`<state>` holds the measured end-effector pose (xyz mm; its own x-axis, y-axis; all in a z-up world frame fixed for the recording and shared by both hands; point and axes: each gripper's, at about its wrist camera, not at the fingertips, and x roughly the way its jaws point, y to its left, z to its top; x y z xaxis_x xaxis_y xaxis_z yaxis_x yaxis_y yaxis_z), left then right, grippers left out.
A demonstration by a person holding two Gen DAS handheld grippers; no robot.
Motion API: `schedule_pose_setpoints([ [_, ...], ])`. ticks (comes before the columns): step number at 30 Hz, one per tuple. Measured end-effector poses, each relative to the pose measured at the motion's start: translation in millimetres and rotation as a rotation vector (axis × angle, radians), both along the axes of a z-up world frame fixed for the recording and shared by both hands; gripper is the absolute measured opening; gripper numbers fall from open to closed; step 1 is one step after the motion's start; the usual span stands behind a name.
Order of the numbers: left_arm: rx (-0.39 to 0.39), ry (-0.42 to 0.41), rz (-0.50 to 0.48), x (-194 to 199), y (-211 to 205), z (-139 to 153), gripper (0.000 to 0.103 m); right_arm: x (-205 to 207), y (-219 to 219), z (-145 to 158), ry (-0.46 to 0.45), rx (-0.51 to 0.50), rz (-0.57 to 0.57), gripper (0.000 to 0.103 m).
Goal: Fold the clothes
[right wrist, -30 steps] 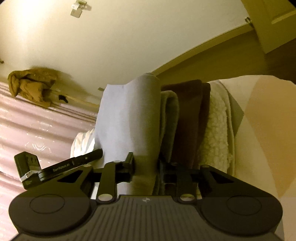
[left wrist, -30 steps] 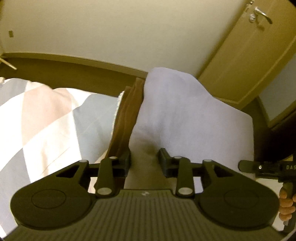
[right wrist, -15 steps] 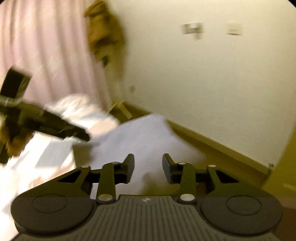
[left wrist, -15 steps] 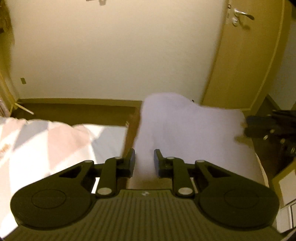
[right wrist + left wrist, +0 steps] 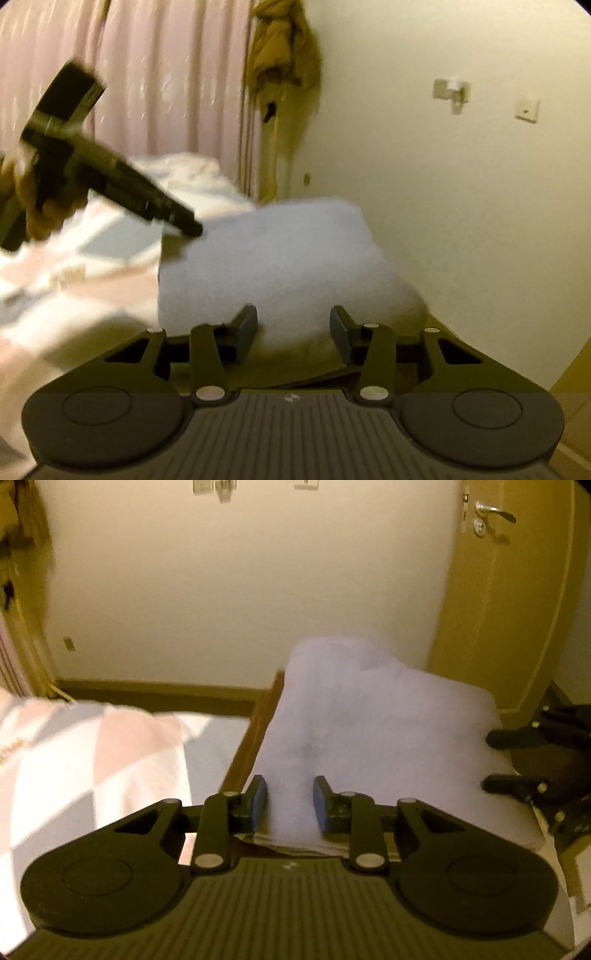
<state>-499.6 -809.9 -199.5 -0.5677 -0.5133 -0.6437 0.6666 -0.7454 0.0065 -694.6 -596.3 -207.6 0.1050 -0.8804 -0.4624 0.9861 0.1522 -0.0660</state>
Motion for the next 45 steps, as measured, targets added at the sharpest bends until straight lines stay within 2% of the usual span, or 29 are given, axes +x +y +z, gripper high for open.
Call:
schedule_pose_setpoints([
  [3,-0.026,-0.023,0.012,-6,7,2,0.024,-3,-2,-1,-0.011,0.003,-0.018,0.052],
  [5,-0.025,-0.041,0.033,-10,9,-5,0.024,-5,-7,-12,-0.003,0.056,-0.011,0.054],
  [7,-0.023,-0.051,0.061,-12,11,-9,0.025,-5,-6,-17,-0.007,0.062,0.006,0.055],
  [11,-0.032,-0.060,0.143,-15,25,10,0.025,-8,-3,4,-0.033,0.068,-0.006,0.058],
  [13,-0.032,-0.064,0.197,-14,35,22,0.027,-7,5,11,-0.067,0.092,-0.033,0.074],
  [15,0.001,-0.068,0.263,-11,49,32,0.030,-5,13,18,-0.101,0.116,-0.060,0.079],
  [18,0.071,-0.068,0.336,-4,76,39,0.038,-3,25,28,-0.152,0.151,-0.099,0.081],
  [21,0.137,-0.068,0.394,5,103,40,0.040,-1,37,39,-0.203,0.187,-0.139,0.086],
  [23,0.164,-0.069,0.426,13,123,42,0.042,1,45,46,-0.237,0.211,-0.166,0.086],
  [26,0.178,-0.096,0.457,28,159,55,0.051,17,68,63,-0.255,0.205,-0.216,0.087],
  [29,0.165,-0.118,0.446,48,195,77,0.060,36,93,82,-0.264,0.191,-0.269,0.092],
  [31,0.156,-0.133,0.437,61,220,92,0.070,52,115,99,-0.278,0.182,-0.316,0.093],
  [35,0.141,-0.142,0.437,91,262,131,0.072,83,160,138,-0.323,0.174,-0.400,0.098],
  [37,0.135,-0.134,0.442,107,284,155,0.081,98,181,159,-0.342,0.165,-0.421,0.100],
  [38,0.131,-0.130,0.444,115,295,167,0.082,105,192,171,-0.351,0.159,-0.429,0.101],
  [40,0.116,-0.108,0.444,128,309,187,0.089,120,212,191,-0.353,0.133,-0.431,0.101],
  [45,0.074,-0.074,0.441,147,338,224,0.093,145,247,225,-0.342,0.085,-0.427,0.101],
])
